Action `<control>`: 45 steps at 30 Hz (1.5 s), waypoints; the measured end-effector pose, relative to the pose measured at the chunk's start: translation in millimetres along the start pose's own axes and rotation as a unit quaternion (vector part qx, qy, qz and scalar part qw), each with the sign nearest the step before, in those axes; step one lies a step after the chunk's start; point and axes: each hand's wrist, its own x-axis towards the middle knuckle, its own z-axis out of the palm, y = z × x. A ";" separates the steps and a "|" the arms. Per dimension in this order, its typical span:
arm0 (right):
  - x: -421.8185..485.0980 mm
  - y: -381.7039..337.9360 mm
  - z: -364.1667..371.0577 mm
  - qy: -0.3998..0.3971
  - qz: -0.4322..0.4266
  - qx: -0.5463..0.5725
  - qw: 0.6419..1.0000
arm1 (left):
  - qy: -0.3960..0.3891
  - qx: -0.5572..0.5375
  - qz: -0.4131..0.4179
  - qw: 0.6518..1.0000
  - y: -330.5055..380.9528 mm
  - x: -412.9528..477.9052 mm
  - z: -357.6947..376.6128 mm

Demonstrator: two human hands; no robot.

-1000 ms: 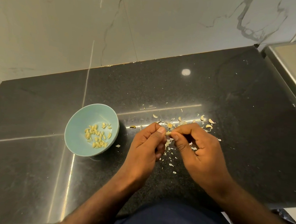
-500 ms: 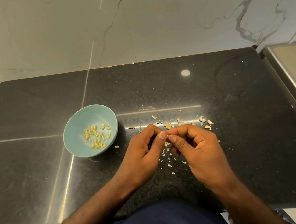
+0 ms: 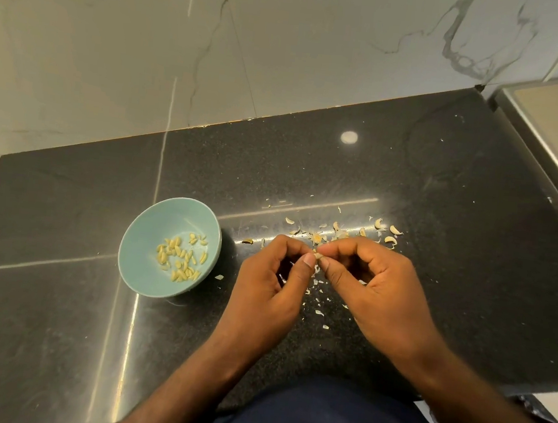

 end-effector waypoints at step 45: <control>1.2 -6.3 -2.3 -0.040 0.015 0.017 0.999 | -0.011 -0.082 -0.059 0.995 10.5 0.7 -10.4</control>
